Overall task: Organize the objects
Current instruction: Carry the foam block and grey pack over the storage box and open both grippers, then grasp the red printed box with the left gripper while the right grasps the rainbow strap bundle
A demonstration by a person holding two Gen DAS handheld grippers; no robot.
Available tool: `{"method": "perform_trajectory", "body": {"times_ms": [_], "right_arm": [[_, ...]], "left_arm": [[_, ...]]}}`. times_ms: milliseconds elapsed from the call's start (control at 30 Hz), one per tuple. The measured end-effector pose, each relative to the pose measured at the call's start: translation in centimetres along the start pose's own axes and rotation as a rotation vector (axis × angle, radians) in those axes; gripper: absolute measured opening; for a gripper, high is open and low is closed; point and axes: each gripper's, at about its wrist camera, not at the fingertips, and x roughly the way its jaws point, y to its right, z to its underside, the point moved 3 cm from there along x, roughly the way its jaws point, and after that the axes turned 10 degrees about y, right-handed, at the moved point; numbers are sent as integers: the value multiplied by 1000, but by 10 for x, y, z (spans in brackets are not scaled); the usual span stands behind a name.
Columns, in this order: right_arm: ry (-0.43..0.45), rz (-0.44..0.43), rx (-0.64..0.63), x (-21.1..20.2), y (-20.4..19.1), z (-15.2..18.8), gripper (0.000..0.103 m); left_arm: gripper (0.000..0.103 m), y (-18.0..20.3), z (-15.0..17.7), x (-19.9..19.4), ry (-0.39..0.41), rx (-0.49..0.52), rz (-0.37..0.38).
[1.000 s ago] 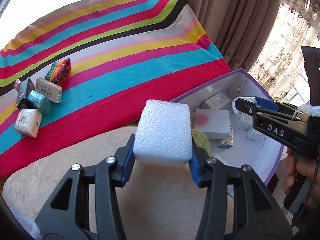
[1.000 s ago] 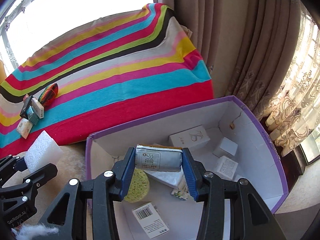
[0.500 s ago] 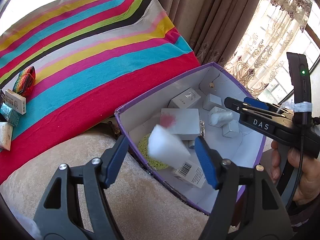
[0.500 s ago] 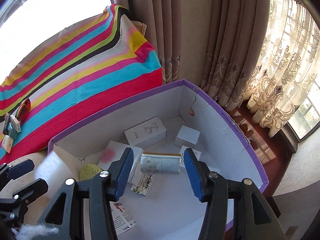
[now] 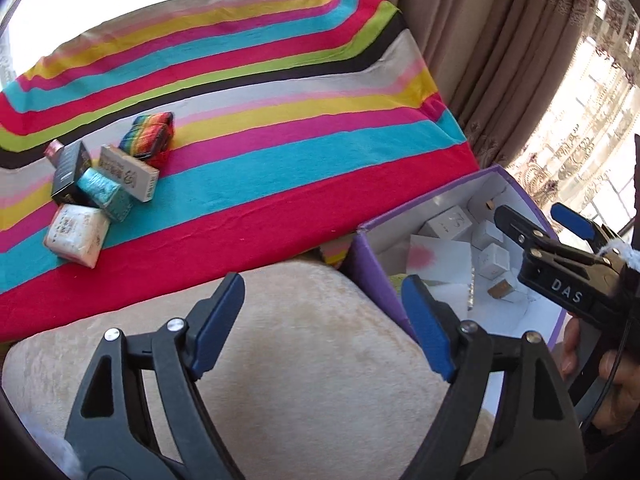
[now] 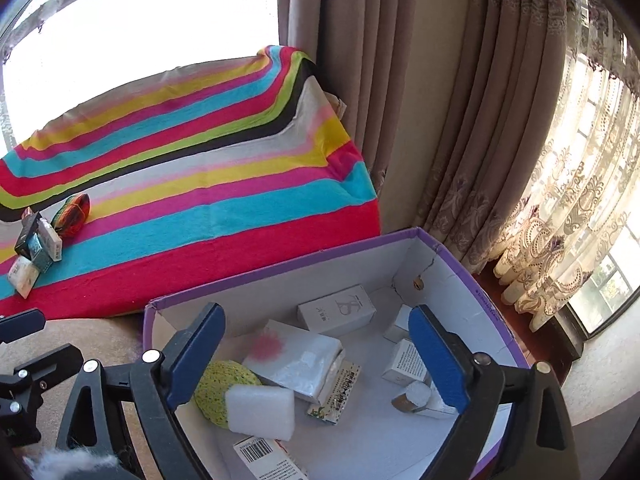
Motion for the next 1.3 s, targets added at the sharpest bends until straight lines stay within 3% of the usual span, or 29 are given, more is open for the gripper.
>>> {"method": "perform_trajectory", "body": {"times_ms": [133, 367, 533, 933, 1300], "right_arm": [[6, -70, -58, -2, -35, -4, 98], [-30, -256, -44, -4, -86, -6, 98], [-75, -376, -33, -5, -124, -4, 98], [-98, -439, -136, 4, -201, -7, 98], [-84, -467, -146, 28, -245, -36, 98]], "left_arm": [[84, -44, 1, -10, 27, -106, -43], [84, -97, 6, -32, 53, -133, -115], [85, -142, 16, -40, 37, -247, -146], [85, -223, 12, -50, 59, -367, -259], [85, -287, -44, -38, 120, -412, -332]]}}
